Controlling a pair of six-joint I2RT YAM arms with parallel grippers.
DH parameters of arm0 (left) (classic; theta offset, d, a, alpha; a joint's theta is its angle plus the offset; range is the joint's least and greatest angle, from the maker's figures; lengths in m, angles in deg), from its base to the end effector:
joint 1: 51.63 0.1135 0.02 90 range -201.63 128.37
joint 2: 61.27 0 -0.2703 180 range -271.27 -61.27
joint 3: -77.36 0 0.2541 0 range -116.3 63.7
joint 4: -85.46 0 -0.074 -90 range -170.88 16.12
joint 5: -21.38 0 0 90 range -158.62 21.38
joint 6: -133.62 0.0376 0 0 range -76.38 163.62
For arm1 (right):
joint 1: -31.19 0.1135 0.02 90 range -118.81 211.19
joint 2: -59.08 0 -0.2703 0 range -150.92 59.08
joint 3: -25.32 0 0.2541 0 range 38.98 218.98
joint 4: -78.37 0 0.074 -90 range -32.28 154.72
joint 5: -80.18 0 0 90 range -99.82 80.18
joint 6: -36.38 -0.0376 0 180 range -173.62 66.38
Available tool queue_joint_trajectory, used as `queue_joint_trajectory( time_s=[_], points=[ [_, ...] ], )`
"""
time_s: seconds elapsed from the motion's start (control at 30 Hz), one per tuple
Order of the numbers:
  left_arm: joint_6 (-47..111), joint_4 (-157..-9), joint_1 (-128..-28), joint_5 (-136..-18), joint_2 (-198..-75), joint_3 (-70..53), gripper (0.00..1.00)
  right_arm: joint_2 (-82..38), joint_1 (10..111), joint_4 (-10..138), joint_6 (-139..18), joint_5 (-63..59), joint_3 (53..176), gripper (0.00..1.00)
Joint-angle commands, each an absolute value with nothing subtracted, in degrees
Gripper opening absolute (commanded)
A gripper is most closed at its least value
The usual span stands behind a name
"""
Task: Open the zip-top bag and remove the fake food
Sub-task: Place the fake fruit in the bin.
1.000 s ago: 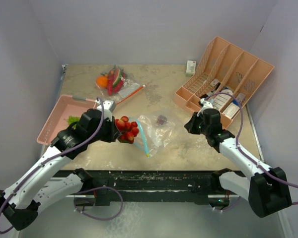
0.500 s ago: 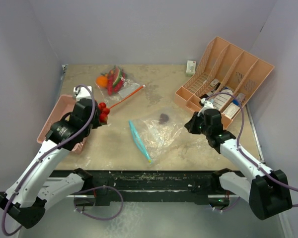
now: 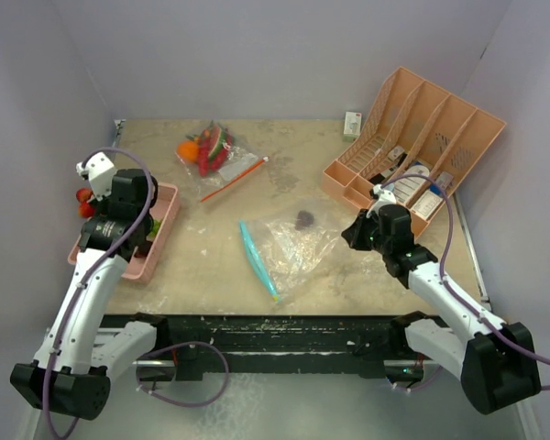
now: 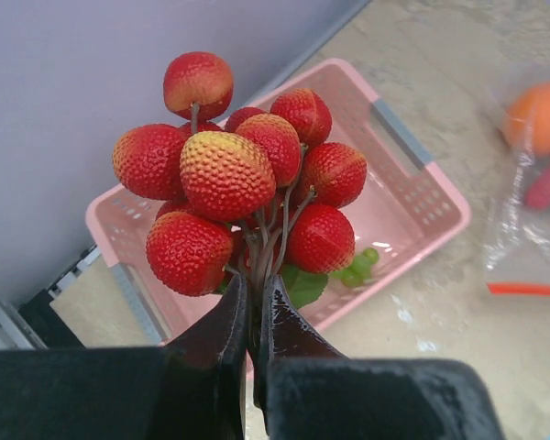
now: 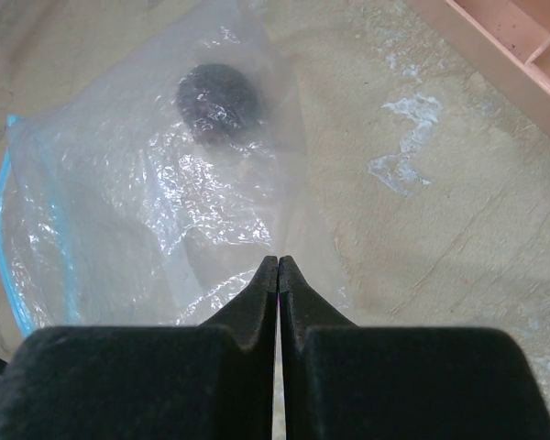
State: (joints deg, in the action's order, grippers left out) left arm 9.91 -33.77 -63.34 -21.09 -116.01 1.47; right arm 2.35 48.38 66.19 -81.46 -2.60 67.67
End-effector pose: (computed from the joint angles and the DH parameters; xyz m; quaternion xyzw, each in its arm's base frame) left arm 0.1794 -0.0089 0.3625 -0.3264 0.7802 0.1860 0.5001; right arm 0.2063 0.0688 0.2266 0.0458 0.8483 0.2504 0.4642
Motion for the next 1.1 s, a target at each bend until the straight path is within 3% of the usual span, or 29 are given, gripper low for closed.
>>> queue_joint_trajectory(
  time_s=[0.0, 0.03, 0.13, 0.2, 0.27, 0.33, 0.6, 0.73, 0.97, 1.07],
  points=[
    [7.59, -39.00, -59.29, -19.40, -116.19, 4.04, 0.01, 3.27, 48.15, 66.64, -80.52, -1.01, 67.73, 0.00],
    [8.16, -39.72, -58.57, -20.39, -116.32, 4.70, 0.08, 3.20, 48.15, 66.71, -80.52, -0.83, 67.78, 0.00],
    [8.38, -40.07, -57.10, -22.02, -117.08, 5.46, 0.56, 2.86, 48.15, 67.03, -80.52, -0.36, 67.69, 0.00],
    [8.53, -40.13, -56.76, -22.37, -117.54, 5.37, 0.80, 2.51, 48.15, 67.15, -80.43, -0.17, 67.72, 0.00],
    [8.65, -40.30, -56.78, -23.04, -117.64, 5.02, 0.90, 2.33, 48.15, 67.26, -80.43, 0.06, 67.74, 0.00],
    [9.45, -41.15, -56.82, -24.91, -117.01, 4.73, 0.92, 2.31, 48.15, 67.26, -80.47, 0.18, 67.86, 0.00],
    [10.29, -47.04, -58.32, -48.61, -111.04, 6.95, 0.72, 1.96, 48.15, 67.14, -81.36, 0.41, 68.78, 0.00],
    [5.61, -48.24, -66.78, -53.67, -109.82, 11.94, 0.59, 2.21, 48.17, 67.18, -82.31, 0.72, 69.03, 0.00],
    [-3.80, -60.23, -78.73, -63.90, -109.94, 25.87, 0.24, 1.82, 48.15, 66.94, -82.80, 0.52, 69.20, 0.00],
    [-7.09, -65.94, -81.74, -66.48, -110.90, 30.99, 0.01, 1.95, 48.13, 66.78, -82.96, 0.62, 69.25, 0.00]
  ],
)
